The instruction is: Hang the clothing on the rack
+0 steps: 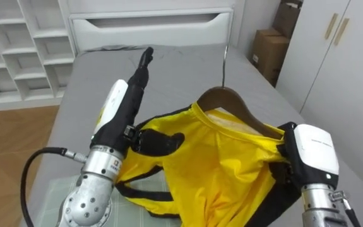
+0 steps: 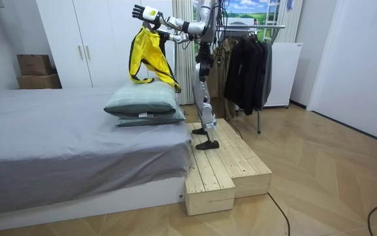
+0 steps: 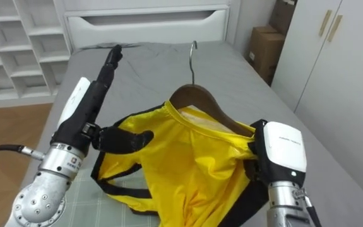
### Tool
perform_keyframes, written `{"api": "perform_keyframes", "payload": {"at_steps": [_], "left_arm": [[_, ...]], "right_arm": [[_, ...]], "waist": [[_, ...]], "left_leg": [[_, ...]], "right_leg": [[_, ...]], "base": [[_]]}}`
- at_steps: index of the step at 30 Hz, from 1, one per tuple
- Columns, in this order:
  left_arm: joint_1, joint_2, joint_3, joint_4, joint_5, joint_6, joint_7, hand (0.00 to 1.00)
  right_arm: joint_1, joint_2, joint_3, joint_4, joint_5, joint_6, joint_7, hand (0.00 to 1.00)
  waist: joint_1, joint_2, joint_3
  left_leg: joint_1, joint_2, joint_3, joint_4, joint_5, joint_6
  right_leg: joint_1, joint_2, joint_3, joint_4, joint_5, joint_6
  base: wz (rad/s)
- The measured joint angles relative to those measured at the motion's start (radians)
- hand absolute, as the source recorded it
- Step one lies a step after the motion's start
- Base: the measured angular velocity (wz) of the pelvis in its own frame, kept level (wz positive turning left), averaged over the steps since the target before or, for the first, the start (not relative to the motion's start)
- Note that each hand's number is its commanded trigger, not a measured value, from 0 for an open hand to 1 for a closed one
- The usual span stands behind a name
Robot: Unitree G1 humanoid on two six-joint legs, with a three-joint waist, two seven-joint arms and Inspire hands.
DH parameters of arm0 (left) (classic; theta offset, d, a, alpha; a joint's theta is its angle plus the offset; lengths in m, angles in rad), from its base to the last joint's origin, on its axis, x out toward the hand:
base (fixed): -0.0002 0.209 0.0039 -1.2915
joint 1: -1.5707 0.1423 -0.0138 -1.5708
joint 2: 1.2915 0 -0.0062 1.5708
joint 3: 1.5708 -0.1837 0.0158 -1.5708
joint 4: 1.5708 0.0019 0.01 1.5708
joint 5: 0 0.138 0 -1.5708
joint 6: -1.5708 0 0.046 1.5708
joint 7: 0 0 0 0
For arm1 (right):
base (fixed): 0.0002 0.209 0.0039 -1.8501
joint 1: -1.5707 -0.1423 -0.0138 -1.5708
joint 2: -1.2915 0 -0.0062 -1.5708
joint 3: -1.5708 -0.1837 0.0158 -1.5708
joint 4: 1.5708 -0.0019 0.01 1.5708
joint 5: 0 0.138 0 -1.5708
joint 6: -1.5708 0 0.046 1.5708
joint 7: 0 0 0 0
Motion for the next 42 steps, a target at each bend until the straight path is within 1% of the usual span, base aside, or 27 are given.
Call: {"api": "perform_keyframes", "payload": {"at_steps": [3, 5, 8, 9, 10, 12, 13, 16, 17, 19, 21, 22, 24, 26, 28, 31, 33, 35, 36, 37, 39, 41, 42], "left_arm": [[0.005, 0.002, 0.0, 0.0, -0.004, -0.001, 0.0, 0.0], [0.011, 0.008, 0.002, -0.001, -0.009, -0.002, 0.002, 0.0], [0.023, 0.02, 0.025, -0.001, -0.009, -0.002, 0.002, 0.0], [0.03, 0.026, 0.053, -0.001, -0.007, -0.004, 0.002, 0.0], [0.032, 0.027, 0.07, -0.001, -0.005, -0.006, 0.003, 0.0], [0.041, 0.035, 0.141, -0.003, -0.003, -0.008, 0.039, 0.0], [0.044, 0.036, 0.156, -0.003, -0.004, -0.009, 0.045, 0.0], [0.075, 0.04, 0.24, -0.002, -0.008, -0.03, 0.064, 0.0], [0.08, 0.041, 0.252, -0.002, -0.008, -0.032, 0.065, 0.0], [0.101, 0.056, 0.293, -0.001, -0.008, -0.047, 0.069, 0.0], [0.114, 0.063, 0.324, -0.001, -0.008, -0.05, 0.07, 0.0], [0.127, 0.064, 0.349, -0.002, -0.008, -0.05, 0.072, 0.0], [0.146, 0.064, 0.373, -0.002, -0.008, -0.05, 0.086, 0.0], [0.177, 0.064, 0.397, -0.002, -0.007, -0.05, 0.09, 0.0], [0.226, 0.064, 0.426, -0.002, -0.007, -0.05, 0.09, 0.0], [0.26, 0.064, 0.455, -0.001, -0.01, -0.05, 0.09, 0.0], [0.281, 0.064, 0.491, -0.001, -0.009, -0.051, 0.094, 0.0], [0.306, 0.064, 0.517, -0.001, -0.008, -0.06, 0.103, 0.0], [0.329, 0.064, 0.539, 0.0, -0.008, -0.072, 0.106, 0.0], [0.349, 0.064, 0.552, 0.001, -0.009, -0.074, 0.111, 0.0], [0.38, 0.064, 0.564, 0.01, -0.009, -0.081, 0.112, 0.0], [0.395, 0.063, 0.568, 0.045, -0.009, -0.085, 0.112, 0.0], [0.415, 0.06, 0.568, 0.062, -0.008, -0.085, 0.112, 0.0]], "right_arm": [[0.0, -0.012, -0.004, -0.004, -0.002, 0.001, 0.0, 1.0], [0.0, -0.014, -0.016, -0.013, -0.004, 0.001, 0.0, 1.0], [0.033, -0.023, -0.06, -0.084, -0.012, -0.001, 0.0, 1.0], [0.05, -0.031, -0.088, -0.106, -0.027, -0.011, 0.0, 1.0], [0.059, -0.036, -0.103, -0.12, -0.034, -0.012, 0.0, 1.0], [0.084, -0.057, -0.162, -0.167, -0.045, -0.013, 0.0, 1.0], [0.092, -0.058, -0.178, -0.178, -0.044, -0.013, -0.001, 1.0], [0.136, -0.06, -0.248, -0.229, -0.042, -0.02, -0.022, 1.0], [0.142, -0.06, -0.256, -0.234, -0.042, -0.021, -0.024, 1.0], [0.163, -0.061, -0.289, -0.238, -0.042, -0.036, -0.031, 1.0], [0.186, -0.068, -0.317, -0.243, -0.037, -0.045, -0.031, 1.0], [0.196, -0.079, -0.325, -0.245, -0.035, -0.043, -0.031, 1.0], [0.214, -0.087, -0.345, -0.261, -0.035, -0.038, -0.031, 1.0], [0.233, -0.095, -0.355, -0.291, -0.033, -0.033, -0.031, 1.0], [0.253, -0.105, -0.366, -0.331, -0.034, -0.031, -0.029, 1.0], [0.257, -0.106, -0.394, -0.354, -0.046, -0.033, -0.026, 1.0], [0.259, -0.107, -0.433, -0.367, -0.045, -0.04, -0.026, 1.0], [0.266, -0.108, -0.468, -0.387, -0.045, -0.044, -0.023, 1.0], [0.273, -0.108, -0.489, -0.401, -0.045, -0.046, -0.023, 1.0], [0.278, -0.108, -0.507, -0.409, -0.045, -0.046, -0.023, 1.0], [0.294, -0.108, -0.518, -0.428, -0.045, -0.044, -0.023, 1.0], [0.32, -0.108, -0.519, -0.444, -0.044, -0.044, -0.021, 1.0], [0.354, -0.108, -0.519, -0.467, -0.043, -0.044, -0.018, 1.0]], "waist": [[-0.002, -0.001, 0.0006], [-0.003, -0.002, 0.0005], [-0.001, -0.003, -0.0001], [0.001, -0.004, -0.0013], [0.001, -0.004, -0.0015], [-0.003, -0.004, -0.0018], [-0.002, -0.005, -0.0024], [-0.002, -0.01, -0.0045], [-0.002, -0.01, -0.0048], [-0.001, -0.012, -0.0055], [0.001, -0.012, -0.0055], [0.002, -0.011, -0.0063], [0.002, -0.01, -0.0067], [0.0, -0.01, -0.007], [-0.002, -0.01, -0.007], [-0.008, -0.011, -0.0068], [-0.008, -0.012, -0.0063], [-0.007, -0.011, -0.0063], [-0.007, -0.012, -0.0062], [-0.01, -0.012, -0.0062], [-0.009, -0.011, -0.0061], [-0.007, -0.011, -0.0061], [-0.004, -0.011, -0.006]], "left_leg": [[0.003, 0.0, 0.008, 0.0, 0.0, 0.0], [0.001, 0.0, 0.012, 0.0, 0.0, 0.0], [-0.006, 0.0, 0.01, 0.0, 0.0, 0.0], [-0.003, 0.0, 0.01, 0.0, 0.0, 0.0], [-0.003, 0.0, 0.01, 0.0, 0.0, 0.0], [-0.004, 0.0, 0.01, -0.002, 0.0, 0.0], [-0.004, 0.0, 0.01, -0.002, 0.0, 0.0], [-0.002, 0.0, 0.007, -0.002, 0.0, 0.0], [-0.002, 0.0, 0.006, -0.002, 0.0, 0.0], [-0.002, 0.0, 0.007, -0.003, 0.0, 0.0], [-0.005, 0.0, 0.007, -0.005, 0.0, 0.0], [-0.004, 0.0, 0.008, -0.008, 0.0, 0.0], [-0.003, 0.0, 0.007, -0.014, 0.0, 0.0], [-0.002, 0.0, 0.007, -0.014, 0.0, 0.0], [-0.002, 0.0, 0.01, -0.013, 0.0, 0.0], [-0.004, 0.0, 0.01, -0.012, 0.0, 0.0], [-0.004, 0.0, 0.01, -0.012, 0.0, 0.0], [-0.004, 0.0, 0.01, -0.014, 0.0, 0.0], [-0.004, 0.0, 0.01, -0.014, 0.0, 0.0], [-0.004, 0.0, 0.01, -0.014, 0.0, 0.0], [-0.003, 0.0, 0.011, -0.015, 0.0, 0.0], [-0.002, 0.0, 0.011, -0.014, 0.0, 0.0], [-0.002, 0.0, 0.011, -0.014, 0.0, 0.0]], "right_leg": [[-0.002, 0.001, 0.014, 0.0, 0.0, 0.001], [-0.006, 0.002, 0.019, 0.0, -0.001, 0.001], [-0.019, 0.003, 0.019, 0.004, 0.0, 0.0], [-0.016, 0.004, 0.021, 0.004, 0.0, 0.0], [-0.016, 0.004, 0.022, 0.003, 0.0, 0.0], [-0.016, 0.003, 0.021, 0.0, 0.0, 0.0], [-0.015, 0.003, 0.021, 0.0, 0.0, 0.0], [-0.015, 0.003, 0.021, 0.001, 0.0, 0.0], [-0.015, 0.003, 0.021, 0.001, 0.0, 0.0], [-0.015, 0.004, 0.021, 0.0, 0.0, 0.0], [-0.014, 0.003, 0.018, 0.0, 0.0, 0.0], [-0.013, 0.003, 0.019, -0.001, -0.001, 0.001], [-0.013, 0.003, 0.017, -0.001, -0.001, 0.001], [-0.013, 0.004, 0.018, 0.0, -0.001, 0.001], [-0.014, 0.005, 0.022, 0.001, -0.001, 0.001], [-0.016, 0.004, 0.02, 0.001, -0.001, 0.001], [-0.017, 0.004, 0.02, 0.002, -0.003, 0.002], [-0.017, 0.004, 0.02, 0.0, -0.003, 0.002], [-0.016, 0.004, 0.02, 0.0, -0.004, 0.002], [-0.016, 0.005, 0.02, -0.001, -0.004, 0.002], [-0.015, 0.005, 0.022, -0.002, -0.004, 0.002], [-0.015, 0.005, 0.019, -0.001, -0.004, 0.002], [-0.015, 0.005, 0.016, -0.002, -0.004, 0.002]], "base": [[-0.08], [-0.07], [0.0], [0.0], [0.0], [0.0], [0.0], [0.0], [0.0], [0.0], [0.02], [0.0], [0.0], [0.0], [-0.04], [0.0], [0.0], [0.0], [0.0], [0.0], [0.0], [0.0], [0.0]]}}
